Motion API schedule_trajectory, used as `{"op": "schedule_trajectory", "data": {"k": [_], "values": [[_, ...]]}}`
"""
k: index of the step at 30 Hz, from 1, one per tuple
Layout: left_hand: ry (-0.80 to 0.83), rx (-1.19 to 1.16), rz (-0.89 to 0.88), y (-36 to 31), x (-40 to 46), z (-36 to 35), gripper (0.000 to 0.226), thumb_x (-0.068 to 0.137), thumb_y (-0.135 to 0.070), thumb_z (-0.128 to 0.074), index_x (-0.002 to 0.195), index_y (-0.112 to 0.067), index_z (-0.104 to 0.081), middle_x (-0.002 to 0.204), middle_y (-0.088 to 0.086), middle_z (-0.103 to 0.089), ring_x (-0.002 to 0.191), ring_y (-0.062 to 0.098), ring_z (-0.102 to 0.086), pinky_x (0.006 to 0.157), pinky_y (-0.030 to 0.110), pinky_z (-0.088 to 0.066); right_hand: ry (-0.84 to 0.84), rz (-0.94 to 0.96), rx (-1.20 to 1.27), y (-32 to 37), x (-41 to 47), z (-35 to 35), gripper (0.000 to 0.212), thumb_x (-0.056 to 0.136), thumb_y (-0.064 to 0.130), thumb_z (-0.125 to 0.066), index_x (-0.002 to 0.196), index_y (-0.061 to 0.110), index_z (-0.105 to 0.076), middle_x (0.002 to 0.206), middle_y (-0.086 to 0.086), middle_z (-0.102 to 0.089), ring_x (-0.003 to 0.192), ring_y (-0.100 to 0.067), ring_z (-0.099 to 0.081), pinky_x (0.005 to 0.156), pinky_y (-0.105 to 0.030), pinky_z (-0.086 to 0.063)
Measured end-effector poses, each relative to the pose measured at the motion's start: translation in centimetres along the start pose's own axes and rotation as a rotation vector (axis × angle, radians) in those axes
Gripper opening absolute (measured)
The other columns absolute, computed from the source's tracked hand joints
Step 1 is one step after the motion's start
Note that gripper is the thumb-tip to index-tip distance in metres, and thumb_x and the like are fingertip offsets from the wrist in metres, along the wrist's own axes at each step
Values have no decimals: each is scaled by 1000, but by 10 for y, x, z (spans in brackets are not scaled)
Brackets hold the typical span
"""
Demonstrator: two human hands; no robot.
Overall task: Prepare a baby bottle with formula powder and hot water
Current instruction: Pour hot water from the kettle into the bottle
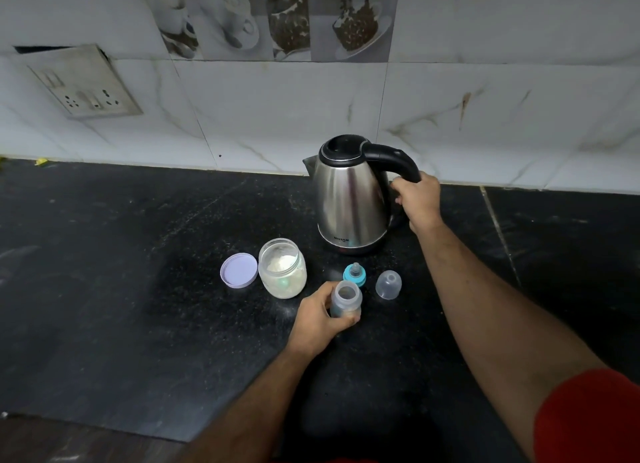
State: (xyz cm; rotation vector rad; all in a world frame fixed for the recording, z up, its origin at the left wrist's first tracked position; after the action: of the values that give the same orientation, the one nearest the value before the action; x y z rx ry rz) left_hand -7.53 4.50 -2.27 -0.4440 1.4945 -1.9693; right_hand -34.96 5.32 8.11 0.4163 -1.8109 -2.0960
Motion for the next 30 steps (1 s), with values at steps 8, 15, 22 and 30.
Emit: {"op": "schedule_trajectory", "data": {"k": [8, 15, 22, 30], "values": [[-16, -16, 25, 1, -2, -1, 50, 70, -26, -86, 112, -39, -61, 107, -22, -70, 101, -3, -66, 81, 10, -49, -62, 209, -77, 84, -25, 38, 14, 69, 22, -69, 61, 18, -57, 51, 2, -49, 46, -16, -47, 45, -27, -41], [-42, -16, 92, -2, -2, -2, 54, 69, -19, -88, 111, -27, -55, 109, -15, -69, 97, -3, -66, 75, 8, -49, -57, 249, -49, 125, -67, 85, 18, 66, 21, -71, 68, 13, -56, 53, -2, -40, 42, -16, -35, 42, -27, -30], [-105, -45, 69, 7, -16, 1, 50, 72, -3, -82, 111, -23, -58, 108, -11, -70, 94, -7, -65, 79, 10, -50, -94, 261, -117, 123, -114, 128, 25, 62, 21, -72, 54, 22, -49, 48, 4, -40, 46, -17, -38, 46, -28, -29], [-92, -48, 6, 8, -30, 17, 52, 71, 3, -82, 103, -32, -62, 104, -14, -71, 92, -9, -65, 80, 9, -49, -82, 284, -345, 95, -149, 141, 25, 56, 30, -67, 54, 10, -53, 41, 11, -44, 42, -6, -38, 44, -25, -30]]}}
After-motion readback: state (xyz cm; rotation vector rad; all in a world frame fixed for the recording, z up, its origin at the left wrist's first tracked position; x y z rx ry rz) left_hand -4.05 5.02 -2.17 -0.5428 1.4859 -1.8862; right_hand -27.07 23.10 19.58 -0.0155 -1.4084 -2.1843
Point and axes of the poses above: each hand's wrist, its own x-axis towards the middle knuckle, its own z-axis out of the back of the hand, y = z × x, the point moved 5 cm from there along x, towards the middle knuckle
